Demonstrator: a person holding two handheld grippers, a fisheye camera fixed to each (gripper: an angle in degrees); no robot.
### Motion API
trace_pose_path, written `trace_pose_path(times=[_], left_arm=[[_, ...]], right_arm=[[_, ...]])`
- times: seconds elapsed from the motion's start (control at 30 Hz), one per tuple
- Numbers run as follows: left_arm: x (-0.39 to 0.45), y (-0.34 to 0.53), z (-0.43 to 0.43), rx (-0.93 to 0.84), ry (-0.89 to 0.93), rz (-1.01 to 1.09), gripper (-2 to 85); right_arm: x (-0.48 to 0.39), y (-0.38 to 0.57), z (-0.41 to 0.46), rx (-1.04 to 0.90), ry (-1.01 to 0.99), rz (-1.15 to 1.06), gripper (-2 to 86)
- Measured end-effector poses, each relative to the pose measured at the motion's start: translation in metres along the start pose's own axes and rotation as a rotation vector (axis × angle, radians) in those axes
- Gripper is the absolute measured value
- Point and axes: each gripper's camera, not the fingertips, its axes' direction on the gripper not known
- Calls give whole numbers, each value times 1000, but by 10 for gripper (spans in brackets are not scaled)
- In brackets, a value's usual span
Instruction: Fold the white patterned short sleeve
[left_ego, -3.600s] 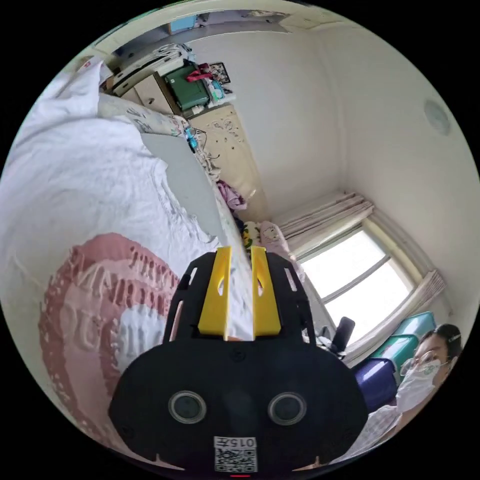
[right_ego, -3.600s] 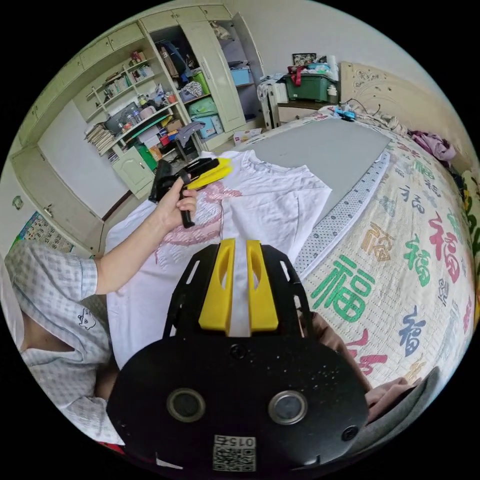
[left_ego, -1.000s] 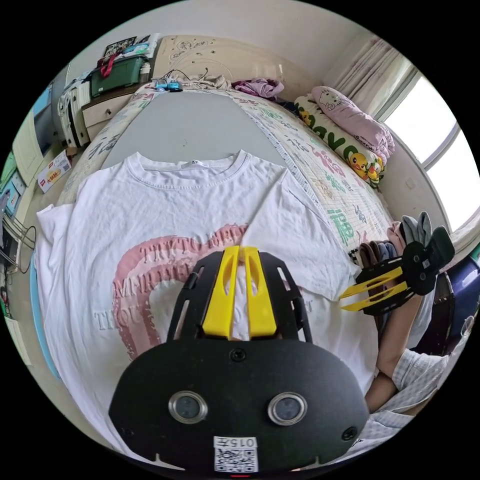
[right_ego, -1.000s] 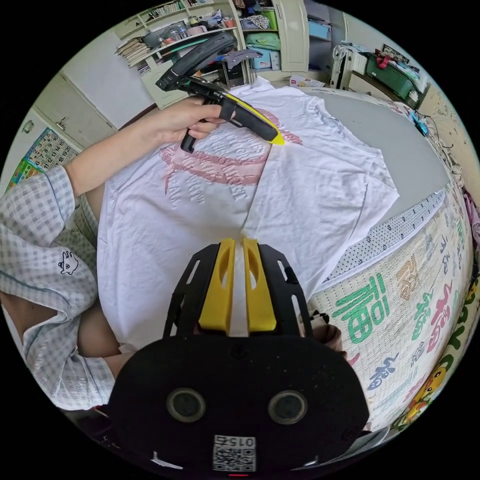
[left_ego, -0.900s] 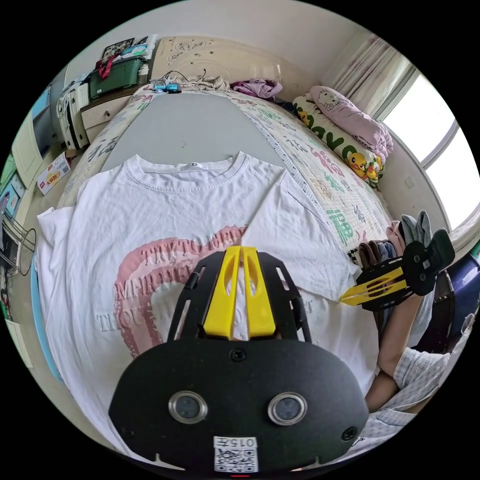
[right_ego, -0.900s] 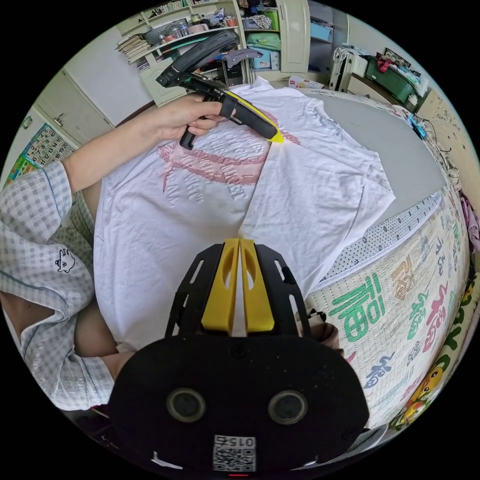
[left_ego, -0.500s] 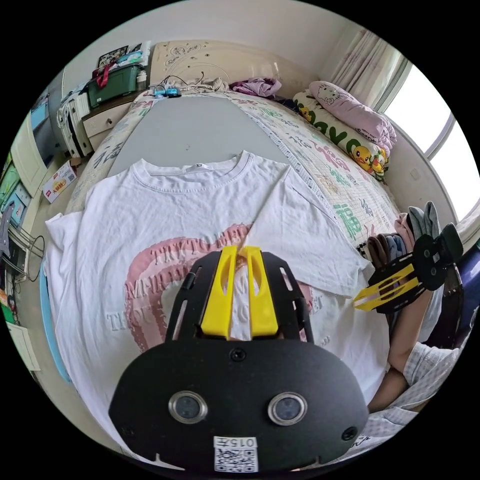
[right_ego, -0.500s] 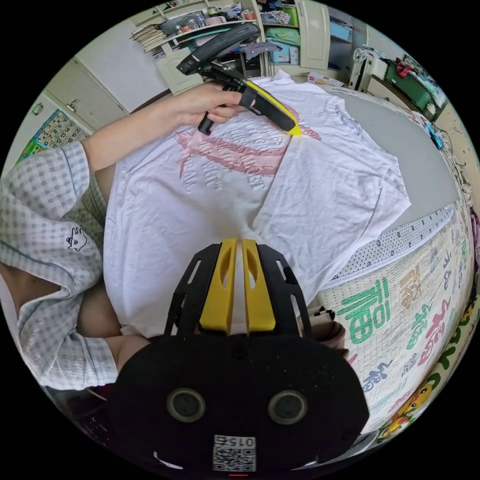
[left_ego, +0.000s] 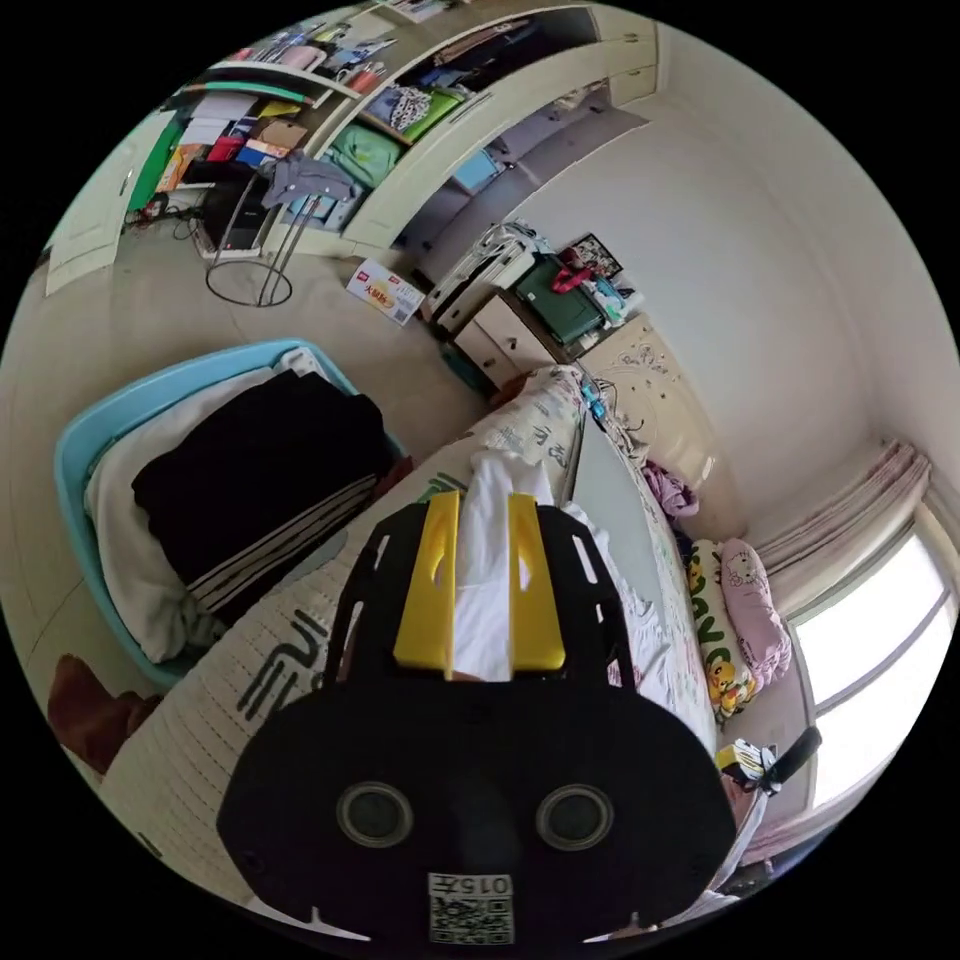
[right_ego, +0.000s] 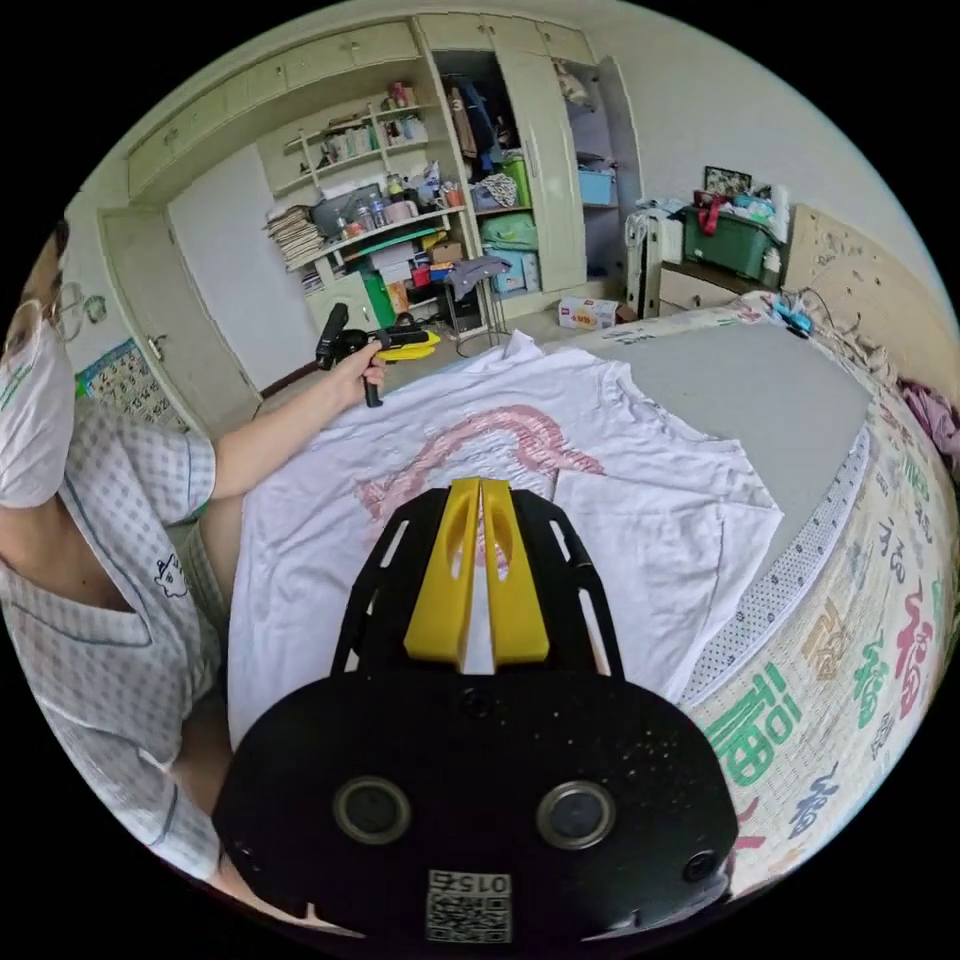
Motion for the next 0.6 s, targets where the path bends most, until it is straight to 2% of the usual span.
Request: trace_pose_path(times=[0.1,0.2,0.33,0.4,0.43,0.5,0.6], left_arm=[[-31,-13,4,-46,69,-54,100],[-54,-26,5,-79,168,-115,93],[-25,-53,0,-153,133,52,83],[-22,-61,0,-209,247,107,12],[-21,-64,-3,-226,289,119,5],[-16,-70,-12,-215,286,148,0],[0,-82,-10,-309,319,233,4]], right_arm=[[20,-16,31,-52,18,88,-5],[21,-60,73,-51,25,34,-2],[20,-119,143,-82,-4,-22,9],[21,-154,207,-127,-36,-39,25],[21,-162,225,-148,-31,-41,32],[23,-180,280,-224,18,-41,51],[33,-191,382,-407,240,-73,83]])
